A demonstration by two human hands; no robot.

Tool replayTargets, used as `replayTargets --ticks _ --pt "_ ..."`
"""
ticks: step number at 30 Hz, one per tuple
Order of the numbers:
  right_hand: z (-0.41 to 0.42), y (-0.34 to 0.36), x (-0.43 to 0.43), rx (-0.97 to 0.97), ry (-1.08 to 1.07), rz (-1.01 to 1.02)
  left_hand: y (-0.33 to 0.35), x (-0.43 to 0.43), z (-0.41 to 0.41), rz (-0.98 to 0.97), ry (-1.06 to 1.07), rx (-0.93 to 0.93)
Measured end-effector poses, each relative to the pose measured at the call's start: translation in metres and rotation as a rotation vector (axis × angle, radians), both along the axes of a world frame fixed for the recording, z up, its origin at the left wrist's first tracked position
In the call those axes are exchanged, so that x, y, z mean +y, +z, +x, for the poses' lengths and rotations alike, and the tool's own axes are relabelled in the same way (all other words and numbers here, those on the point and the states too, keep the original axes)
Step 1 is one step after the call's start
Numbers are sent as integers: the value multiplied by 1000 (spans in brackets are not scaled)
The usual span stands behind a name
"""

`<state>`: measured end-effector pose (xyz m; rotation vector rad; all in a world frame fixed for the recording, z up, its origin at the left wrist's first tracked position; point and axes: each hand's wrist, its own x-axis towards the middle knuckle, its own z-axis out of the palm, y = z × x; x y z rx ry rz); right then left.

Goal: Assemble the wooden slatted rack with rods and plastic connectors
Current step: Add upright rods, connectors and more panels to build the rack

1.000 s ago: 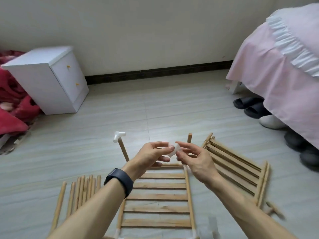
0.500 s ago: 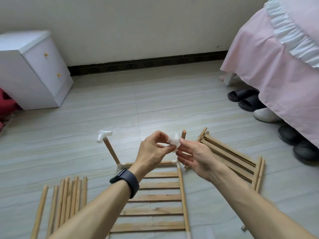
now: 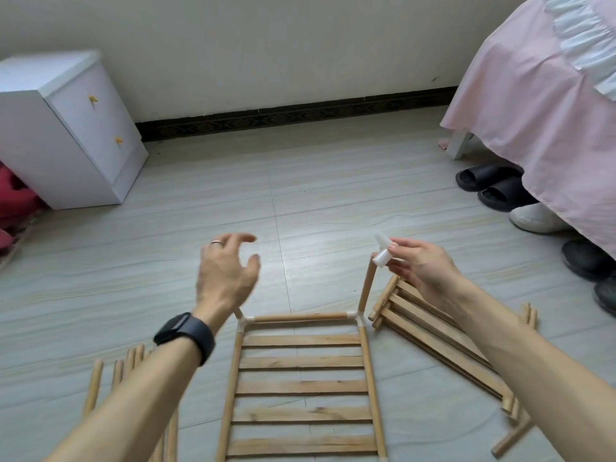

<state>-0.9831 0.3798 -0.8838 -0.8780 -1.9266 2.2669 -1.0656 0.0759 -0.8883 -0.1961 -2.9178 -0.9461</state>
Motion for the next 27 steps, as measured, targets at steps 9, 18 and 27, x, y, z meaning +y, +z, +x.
replayTargets --ticks 9,18,27 --pt "-23 -12 7 -118 138 152 -23 -58 -19 -74 16 -180" --pt "-47 -13 13 -171 189 378 -32 -46 -13 -108 68 -103" --pt "-66 -1 18 -297 296 440 -35 -46 -12 -134 130 -66"
